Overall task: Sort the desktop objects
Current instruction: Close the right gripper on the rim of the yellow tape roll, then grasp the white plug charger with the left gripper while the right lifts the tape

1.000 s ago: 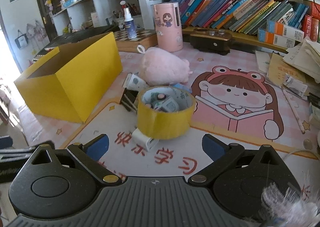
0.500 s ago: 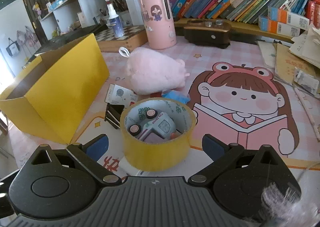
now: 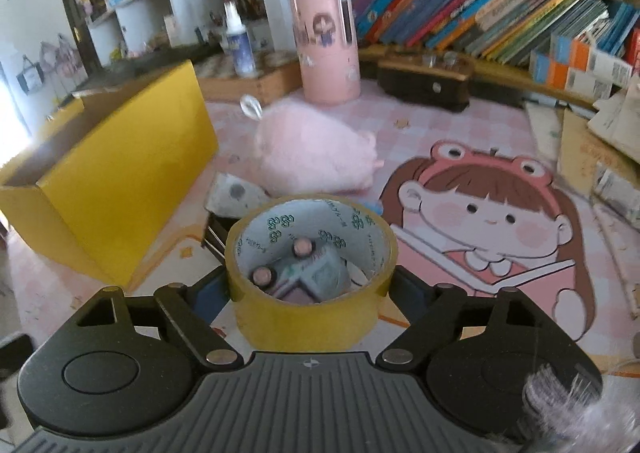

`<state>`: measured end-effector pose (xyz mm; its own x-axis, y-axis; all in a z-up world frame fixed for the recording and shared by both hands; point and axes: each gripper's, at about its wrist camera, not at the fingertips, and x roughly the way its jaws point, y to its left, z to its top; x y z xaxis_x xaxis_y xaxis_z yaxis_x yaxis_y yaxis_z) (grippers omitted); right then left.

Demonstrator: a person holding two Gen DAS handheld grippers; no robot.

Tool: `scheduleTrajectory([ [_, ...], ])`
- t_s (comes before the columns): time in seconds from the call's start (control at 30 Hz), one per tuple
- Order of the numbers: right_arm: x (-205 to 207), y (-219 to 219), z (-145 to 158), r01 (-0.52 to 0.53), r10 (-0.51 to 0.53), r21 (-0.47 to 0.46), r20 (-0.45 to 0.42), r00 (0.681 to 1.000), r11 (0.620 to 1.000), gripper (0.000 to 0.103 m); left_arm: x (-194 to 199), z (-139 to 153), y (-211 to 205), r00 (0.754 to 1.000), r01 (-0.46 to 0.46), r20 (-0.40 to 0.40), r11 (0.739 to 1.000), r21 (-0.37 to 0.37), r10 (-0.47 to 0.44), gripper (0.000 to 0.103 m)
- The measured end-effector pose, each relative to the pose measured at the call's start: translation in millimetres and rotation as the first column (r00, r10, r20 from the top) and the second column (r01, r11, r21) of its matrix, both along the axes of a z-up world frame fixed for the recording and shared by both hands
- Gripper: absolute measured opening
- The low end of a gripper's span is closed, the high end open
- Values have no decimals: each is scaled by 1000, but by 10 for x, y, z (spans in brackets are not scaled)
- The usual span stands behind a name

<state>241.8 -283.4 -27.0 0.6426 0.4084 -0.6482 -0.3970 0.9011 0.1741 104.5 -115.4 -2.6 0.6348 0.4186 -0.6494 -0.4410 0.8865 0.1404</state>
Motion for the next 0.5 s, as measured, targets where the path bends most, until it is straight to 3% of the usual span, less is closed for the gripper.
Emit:
scheduleTrajectory([
  [0.17,-190,-231,217,25,-26,54,23,999,998,83,124,-39,-155,997,82,-2,996,-21,-82,103],
  [0.5,-439,-763,292,150,-151,25,44,988,988,83,403,-115,-572,969,248,7,967,-66,-248,103],
])
